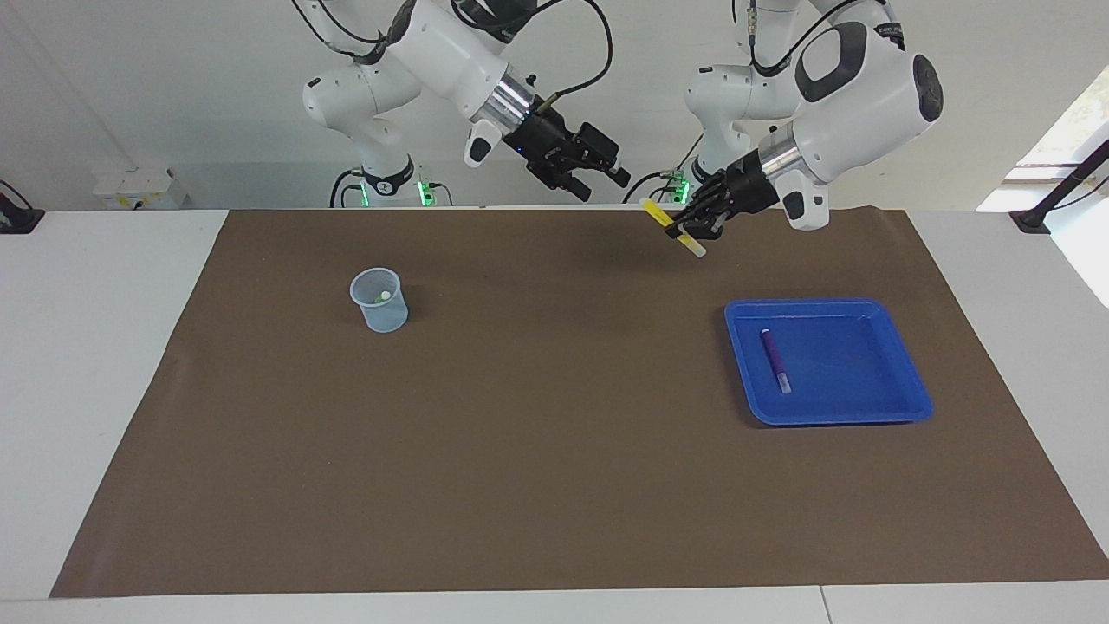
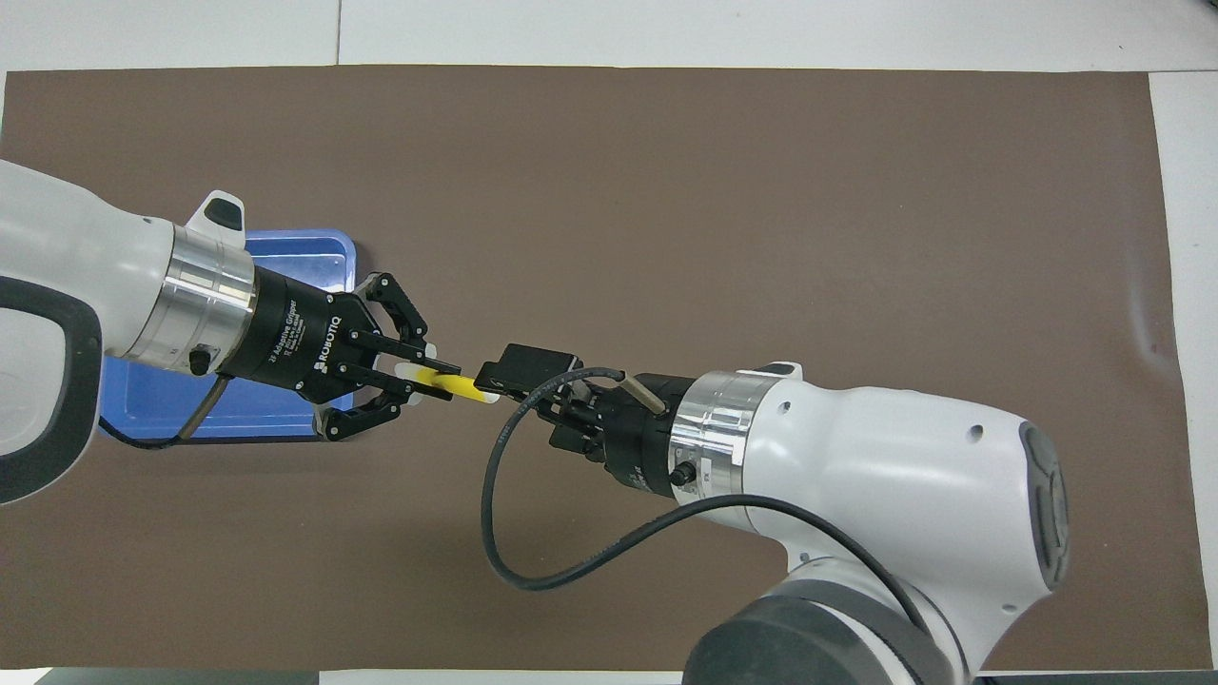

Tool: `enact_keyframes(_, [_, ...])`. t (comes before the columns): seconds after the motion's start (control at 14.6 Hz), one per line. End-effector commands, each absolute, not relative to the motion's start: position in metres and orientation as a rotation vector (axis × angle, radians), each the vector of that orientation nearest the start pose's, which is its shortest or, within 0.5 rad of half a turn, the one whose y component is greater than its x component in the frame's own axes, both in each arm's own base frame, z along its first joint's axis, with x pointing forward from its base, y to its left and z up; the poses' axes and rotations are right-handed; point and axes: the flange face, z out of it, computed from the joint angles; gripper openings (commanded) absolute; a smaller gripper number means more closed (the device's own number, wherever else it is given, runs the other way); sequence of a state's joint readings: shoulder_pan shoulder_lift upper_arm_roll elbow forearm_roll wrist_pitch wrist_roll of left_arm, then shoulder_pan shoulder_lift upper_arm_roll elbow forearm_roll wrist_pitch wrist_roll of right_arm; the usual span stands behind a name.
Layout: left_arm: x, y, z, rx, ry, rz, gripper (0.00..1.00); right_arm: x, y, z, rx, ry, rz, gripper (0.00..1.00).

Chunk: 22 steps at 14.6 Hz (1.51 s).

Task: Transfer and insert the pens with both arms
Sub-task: 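Grasp the yellow pen with the right gripper and open the left gripper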

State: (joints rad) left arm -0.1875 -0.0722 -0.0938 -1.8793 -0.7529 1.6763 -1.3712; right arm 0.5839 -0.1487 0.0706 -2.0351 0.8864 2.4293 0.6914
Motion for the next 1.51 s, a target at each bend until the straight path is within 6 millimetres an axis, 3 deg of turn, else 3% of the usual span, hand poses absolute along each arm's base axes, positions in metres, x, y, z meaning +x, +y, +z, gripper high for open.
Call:
enact_keyframes(0.0, [0.467,-0.219,0.544,-2.672,-2.054,1.189,0.0,0.436,0.349,0.575,-2.181,0.559,0.055,0.89])
enact_keyframes(0.21, [0.459,-0.217,0.54,-2.627,-2.115,1.211,0.0,0.434,0.352,0.574,-2.186,0.541,0.048,0.62])
enact_keyframes(0.55, [0.458,-0.217,0.546,-2.606,-2.147,1.211,0.0,0.437,0.351,0.572,-2.235,0.49,-0.011,0.58])
enact_keyframes(0.75, [0.458,-0.219,0.547,-2.605,-2.156,1.206,0.0,0.437,0.351,0.572,-2.234,0.491,-0.014,0.48])
enact_keyframes(0.96, [0.457,-0.221,0.547,-2.6,-2.161,1.215,0.0,0.438,0.35,0.573,-2.232,0.493,-0.018,0.29])
enact_keyframes(1.16, [0.457,-0.221,0.548,-2.599,-2.163,1.217,0.0,0.439,0.348,0.572,-2.233,0.497,-0.016,0.0])
enact_keyframes(1.44, [0.457,-0.222,0.549,-2.59,-2.174,1.234,0.0,0.441,0.346,0.571,-2.234,0.504,-0.014,0.0])
